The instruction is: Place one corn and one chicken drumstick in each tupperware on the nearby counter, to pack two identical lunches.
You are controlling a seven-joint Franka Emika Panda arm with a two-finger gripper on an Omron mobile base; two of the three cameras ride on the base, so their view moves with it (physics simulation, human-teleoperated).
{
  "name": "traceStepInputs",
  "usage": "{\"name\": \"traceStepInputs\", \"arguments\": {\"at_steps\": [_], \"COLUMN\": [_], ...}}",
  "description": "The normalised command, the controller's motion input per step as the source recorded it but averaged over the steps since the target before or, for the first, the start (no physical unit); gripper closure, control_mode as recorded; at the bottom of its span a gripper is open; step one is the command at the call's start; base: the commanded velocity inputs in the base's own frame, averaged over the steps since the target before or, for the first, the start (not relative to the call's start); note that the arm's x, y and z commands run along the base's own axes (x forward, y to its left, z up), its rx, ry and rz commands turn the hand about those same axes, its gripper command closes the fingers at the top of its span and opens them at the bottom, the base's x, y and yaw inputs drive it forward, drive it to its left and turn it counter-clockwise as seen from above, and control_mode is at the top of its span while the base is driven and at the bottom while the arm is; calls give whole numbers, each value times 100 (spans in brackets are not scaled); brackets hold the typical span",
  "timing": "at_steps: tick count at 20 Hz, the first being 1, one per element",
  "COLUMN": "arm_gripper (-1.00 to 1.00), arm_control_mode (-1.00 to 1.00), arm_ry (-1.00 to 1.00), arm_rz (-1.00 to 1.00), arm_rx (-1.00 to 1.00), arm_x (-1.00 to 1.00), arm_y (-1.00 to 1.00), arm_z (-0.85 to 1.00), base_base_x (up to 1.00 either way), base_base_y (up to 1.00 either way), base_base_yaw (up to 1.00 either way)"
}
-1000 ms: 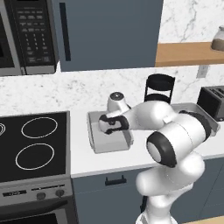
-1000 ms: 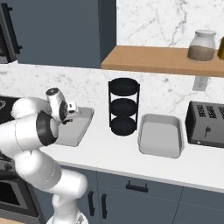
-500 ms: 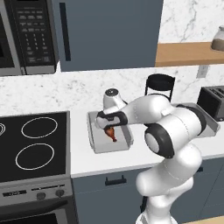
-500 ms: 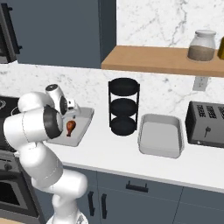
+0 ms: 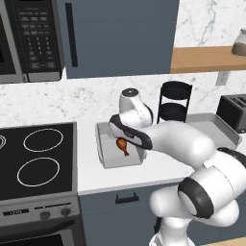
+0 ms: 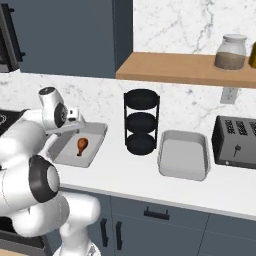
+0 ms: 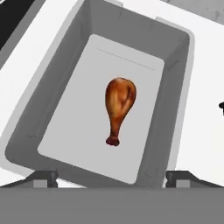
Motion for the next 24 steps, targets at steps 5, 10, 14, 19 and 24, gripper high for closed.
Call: {"name": "traceStepInputs", "arguments": {"at_steps": [5, 10, 14, 19, 24], "arm_gripper": [-100, -100, -100, -100, -100], "arm_control_mode": [-100, -100, 100, 100, 100], "arm_ry": [0, -1, -7, 0, 0], "arm_rz": [-1, -1, -14, 0, 0], "arm_rx": [0, 4, 6, 0, 0], "arm_x": [-100, -100, -75, 0, 0], "arm_y": [-14, -63, -75, 0, 0], "arm_z": [54, 39, 0, 0, 0], "base_base_x": [0, 0, -25, -100, -100], "base_base_y": [0, 0, -25, -100, -100], "base_base_yaw": [0, 0, -6, -31, -43]}}
